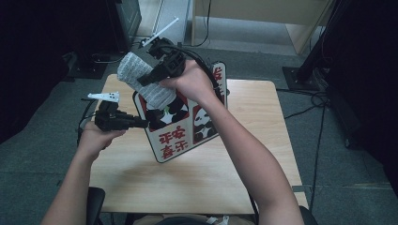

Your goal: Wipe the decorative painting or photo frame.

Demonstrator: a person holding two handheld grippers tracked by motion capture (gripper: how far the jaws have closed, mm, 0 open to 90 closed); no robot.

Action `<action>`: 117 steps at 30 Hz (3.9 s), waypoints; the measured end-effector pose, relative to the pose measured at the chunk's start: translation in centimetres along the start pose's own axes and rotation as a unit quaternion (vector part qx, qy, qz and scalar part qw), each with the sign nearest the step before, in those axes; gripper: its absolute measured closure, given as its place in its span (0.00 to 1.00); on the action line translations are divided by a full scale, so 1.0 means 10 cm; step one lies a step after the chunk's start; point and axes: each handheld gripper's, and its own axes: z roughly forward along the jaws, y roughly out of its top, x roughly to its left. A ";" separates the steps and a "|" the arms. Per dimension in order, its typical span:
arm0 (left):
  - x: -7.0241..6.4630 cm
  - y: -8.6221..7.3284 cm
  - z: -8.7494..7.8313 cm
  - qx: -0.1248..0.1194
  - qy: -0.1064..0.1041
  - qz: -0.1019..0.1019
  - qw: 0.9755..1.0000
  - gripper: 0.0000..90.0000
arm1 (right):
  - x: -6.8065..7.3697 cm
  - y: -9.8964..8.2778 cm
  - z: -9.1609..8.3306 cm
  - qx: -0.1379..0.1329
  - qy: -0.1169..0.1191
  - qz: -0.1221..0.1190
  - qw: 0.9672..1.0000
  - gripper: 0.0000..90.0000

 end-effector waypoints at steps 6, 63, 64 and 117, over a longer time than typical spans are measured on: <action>0.00 0.00 0.00 0.000 0.001 0.001 1.000 0.86 | -0.12 -0.02 -0.01 0.005 0.016 0.031 0.999 0.74; 0.02 -0.02 0.00 -0.007 -0.004 -0.020 1.000 0.86 | -0.66 -0.34 -0.36 -0.017 0.018 0.111 0.993 0.72; 0.02 -0.02 0.00 -0.007 -0.004 -0.020 1.000 0.86 | -0.67 -0.35 -0.37 -0.017 0.018 0.113 0.993 0.71; 0.02 -0.03 0.00 -0.001 -0.003 -0.012 1.000 0.86 | -1.11 -0.73 -0.77 -0.064 -0.015 0.144 0.987 0.70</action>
